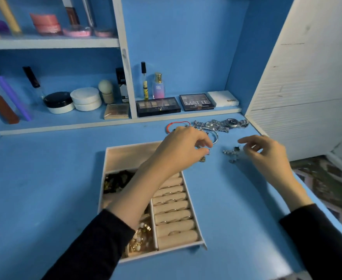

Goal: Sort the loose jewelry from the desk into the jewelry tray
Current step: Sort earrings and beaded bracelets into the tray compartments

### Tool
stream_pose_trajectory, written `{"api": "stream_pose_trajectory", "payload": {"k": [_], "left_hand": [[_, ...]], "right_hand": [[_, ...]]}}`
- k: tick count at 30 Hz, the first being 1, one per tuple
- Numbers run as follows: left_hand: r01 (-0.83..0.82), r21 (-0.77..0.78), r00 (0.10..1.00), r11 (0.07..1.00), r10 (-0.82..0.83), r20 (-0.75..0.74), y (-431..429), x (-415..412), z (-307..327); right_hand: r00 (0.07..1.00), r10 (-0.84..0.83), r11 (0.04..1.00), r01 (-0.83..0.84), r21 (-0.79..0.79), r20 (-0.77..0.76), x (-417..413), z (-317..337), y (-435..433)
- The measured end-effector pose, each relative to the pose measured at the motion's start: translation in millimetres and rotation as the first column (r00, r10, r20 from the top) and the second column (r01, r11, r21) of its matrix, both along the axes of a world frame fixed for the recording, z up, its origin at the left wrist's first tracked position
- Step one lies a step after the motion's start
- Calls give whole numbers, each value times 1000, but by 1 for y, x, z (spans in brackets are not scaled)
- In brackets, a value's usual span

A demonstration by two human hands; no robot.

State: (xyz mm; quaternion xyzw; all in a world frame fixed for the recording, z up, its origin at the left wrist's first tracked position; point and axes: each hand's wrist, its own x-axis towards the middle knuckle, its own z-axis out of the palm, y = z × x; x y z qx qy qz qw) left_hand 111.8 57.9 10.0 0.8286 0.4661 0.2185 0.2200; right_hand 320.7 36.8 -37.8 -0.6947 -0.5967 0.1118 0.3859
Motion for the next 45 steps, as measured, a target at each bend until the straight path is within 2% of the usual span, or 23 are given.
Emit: {"api": "stream_pose_trajectory", "payload": {"k": [9,13,19,25,27,29,31,33,36,40,45], "left_hand": [[-19,17,996,1000,21,-90,17,34,-25],[-46,3,996,999,46,-79,18,32,-28],[-115,51,990,992,118,-73,22,25,-27],[-180,38,982,983,182,-47,25,21,-26],[-182,35,982,983,184,-54,25,20,-27],[-182,36,980,983,184,-71,25,19,-26],[-176,34,978,984,179,-106,25,18,-25],[-159,35,975,987,162,-154,23,18,-25],[-130,54,969,990,138,-206,20,19,-26],[-114,85,947,990,134,-291,18,23,-28],[-98,109,948,989,126,-291,18,24,-30]], "right_hand": [[979,129,979,-100,-179,157,17,3,17],[959,228,945,-175,-276,171,16,11,20],[918,206,956,-115,-270,337,9,11,19],[889,213,961,-116,-251,405,2,6,21],[925,196,970,-134,-204,325,1,4,20],[976,173,981,-159,-111,133,1,3,18],[988,138,989,-141,-34,-74,-1,4,15],[953,115,993,-116,15,-280,-4,6,12],[839,131,991,-106,78,-529,-12,14,6],[745,167,985,-106,132,-646,-19,24,0],[738,194,981,-127,149,-646,-27,27,-3]]}}
